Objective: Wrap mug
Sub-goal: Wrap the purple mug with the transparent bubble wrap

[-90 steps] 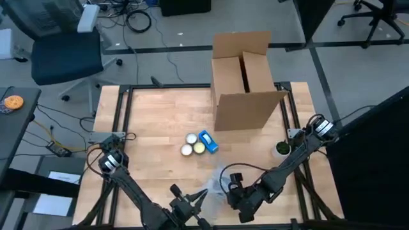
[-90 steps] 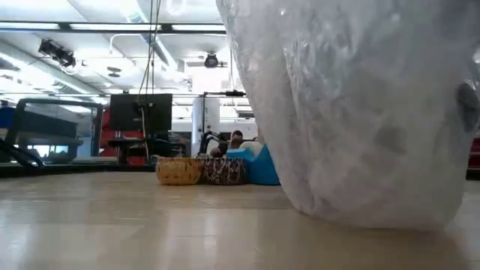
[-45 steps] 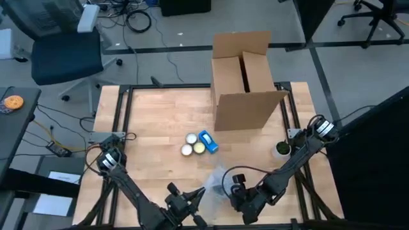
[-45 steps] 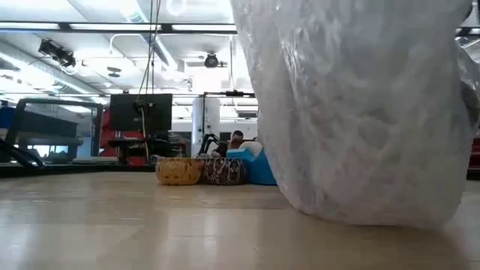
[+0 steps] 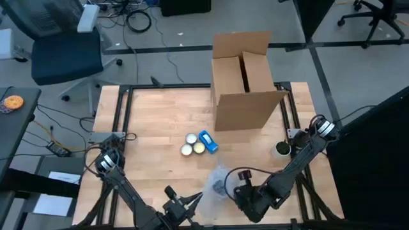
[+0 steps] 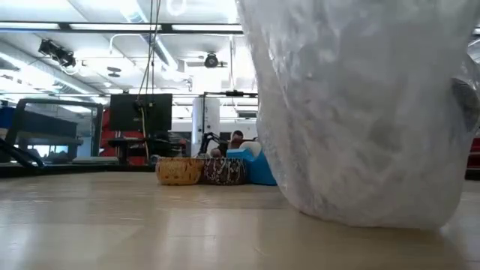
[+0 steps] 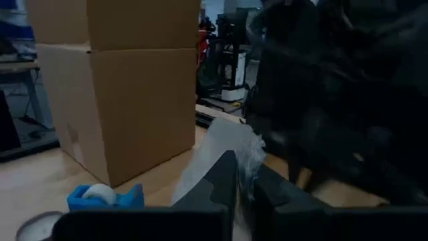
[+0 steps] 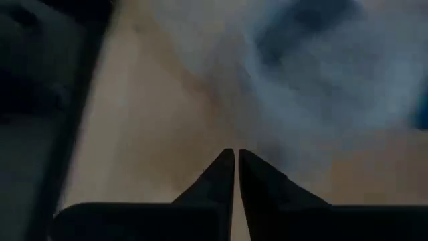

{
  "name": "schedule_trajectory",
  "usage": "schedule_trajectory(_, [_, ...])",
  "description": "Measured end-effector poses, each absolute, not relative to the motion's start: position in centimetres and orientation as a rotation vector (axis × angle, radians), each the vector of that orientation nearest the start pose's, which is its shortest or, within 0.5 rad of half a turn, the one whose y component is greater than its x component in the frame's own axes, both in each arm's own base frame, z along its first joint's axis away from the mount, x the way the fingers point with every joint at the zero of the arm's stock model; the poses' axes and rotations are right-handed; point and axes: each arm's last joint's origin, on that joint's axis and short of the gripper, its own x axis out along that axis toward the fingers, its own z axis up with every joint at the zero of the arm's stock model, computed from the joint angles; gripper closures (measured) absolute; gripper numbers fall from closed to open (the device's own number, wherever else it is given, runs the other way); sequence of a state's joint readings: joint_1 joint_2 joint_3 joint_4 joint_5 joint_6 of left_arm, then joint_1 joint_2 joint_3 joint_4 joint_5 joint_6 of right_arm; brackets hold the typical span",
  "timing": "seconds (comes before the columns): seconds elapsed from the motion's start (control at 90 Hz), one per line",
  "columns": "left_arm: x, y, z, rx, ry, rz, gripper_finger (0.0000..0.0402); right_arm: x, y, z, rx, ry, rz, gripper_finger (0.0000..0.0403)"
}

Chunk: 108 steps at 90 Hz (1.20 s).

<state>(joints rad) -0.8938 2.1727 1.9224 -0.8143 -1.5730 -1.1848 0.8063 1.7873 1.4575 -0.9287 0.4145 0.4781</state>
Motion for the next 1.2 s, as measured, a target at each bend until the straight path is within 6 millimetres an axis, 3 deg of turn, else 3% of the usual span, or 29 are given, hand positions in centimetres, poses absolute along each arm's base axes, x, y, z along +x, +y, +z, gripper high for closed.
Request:
schedule_trajectory(0.156, [29.9,-34.4,25.9,-0.053,-0.014,0.649,0.0402,23.8,24.0,27.9,-0.468,1.061,-0.030,0.0403])
schedule_trajectory(0.244, [29.5,-34.8,25.9,-0.021,0.010,0.630,0.0402,23.7,22.4,28.7,-0.554,1.007,-0.136,0.0403])
schedule_trajectory(0.378, [29.3,-35.1,25.9,0.011,0.031,0.617,0.0402,25.6,19.7,28.6,-0.627,0.978,-0.220,0.0403])
schedule_trajectory(0.522, [29.5,-35.4,26.0,0.043,0.058,0.604,0.0402,29.0,18.1,27.5,-0.671,0.912,-0.163,0.0403])
schedule_trajectory(0.689, [29.8,-35.8,26.2,0.078,0.106,0.566,0.0402,31.5,18.7,26.9,-0.665,0.752,0.046,0.0403])
schedule_trajectory(0.922, [29.9,-35.9,26.3,0.084,0.104,0.568,0.0402,31.3,20.1,26.4,-0.393,0.766,0.336,0.0403])
schedule_trajectory(1.2, [30.2,-35.2,27.0,0.128,0.076,0.616,0.0402,30.7,21.9,24.2,-0.286,0.809,0.319,0.0403])
